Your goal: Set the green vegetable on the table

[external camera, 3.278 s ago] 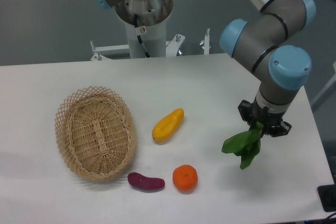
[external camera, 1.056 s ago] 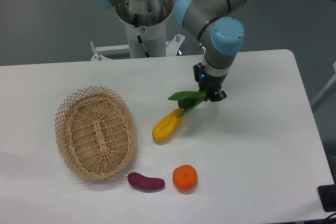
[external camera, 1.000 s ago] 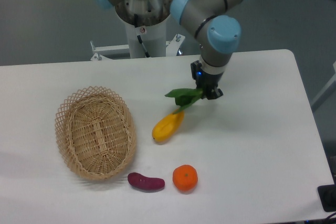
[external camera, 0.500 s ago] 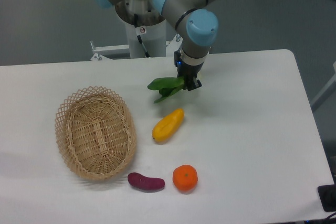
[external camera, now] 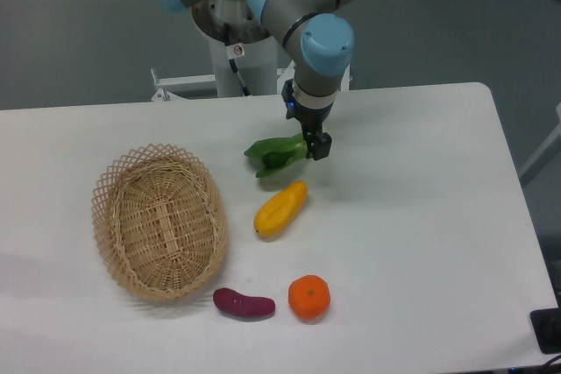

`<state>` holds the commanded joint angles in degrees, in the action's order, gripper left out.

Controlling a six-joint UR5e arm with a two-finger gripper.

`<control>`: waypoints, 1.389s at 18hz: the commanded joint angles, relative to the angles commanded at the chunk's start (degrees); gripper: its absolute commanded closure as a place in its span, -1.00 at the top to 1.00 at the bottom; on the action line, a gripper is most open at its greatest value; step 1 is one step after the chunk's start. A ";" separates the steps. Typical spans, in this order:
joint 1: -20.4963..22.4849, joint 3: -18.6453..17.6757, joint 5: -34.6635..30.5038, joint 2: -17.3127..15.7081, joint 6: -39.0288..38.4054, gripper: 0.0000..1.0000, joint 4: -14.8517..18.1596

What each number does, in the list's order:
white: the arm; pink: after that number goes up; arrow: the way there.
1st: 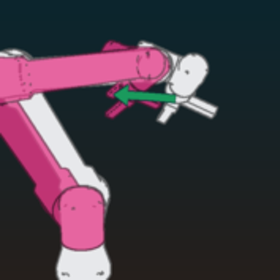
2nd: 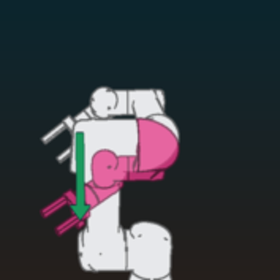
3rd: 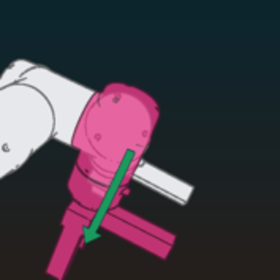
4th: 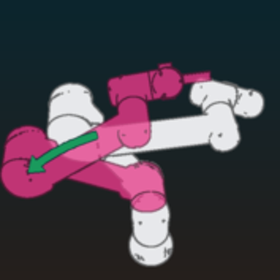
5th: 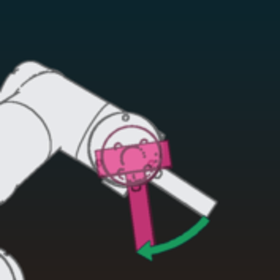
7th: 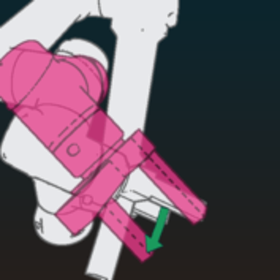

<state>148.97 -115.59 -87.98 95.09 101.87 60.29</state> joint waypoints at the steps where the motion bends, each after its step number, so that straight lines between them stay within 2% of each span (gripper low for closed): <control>1: 0.26 1.58 -0.09 0.44 0.09 1.00 0.09; 7: 0.62 12.04 -0.53 5.88 -0.53 1.00 0.26; 12: 1.40 20.57 -0.44 10.98 -4.48 1.00 0.79; 15: 1.67 25.22 -0.70 15.28 -5.71 1.00 0.88; 17: 2.37 27.69 -0.70 17.40 -7.20 1.00 1.14; 21: 3.77 30.33 -0.79 19.95 -7.56 1.00 1.23; 25: 4.74 36.12 -0.79 22.67 -9.75 1.00 7.19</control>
<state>153.72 -79.47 -88.77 117.76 92.12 67.48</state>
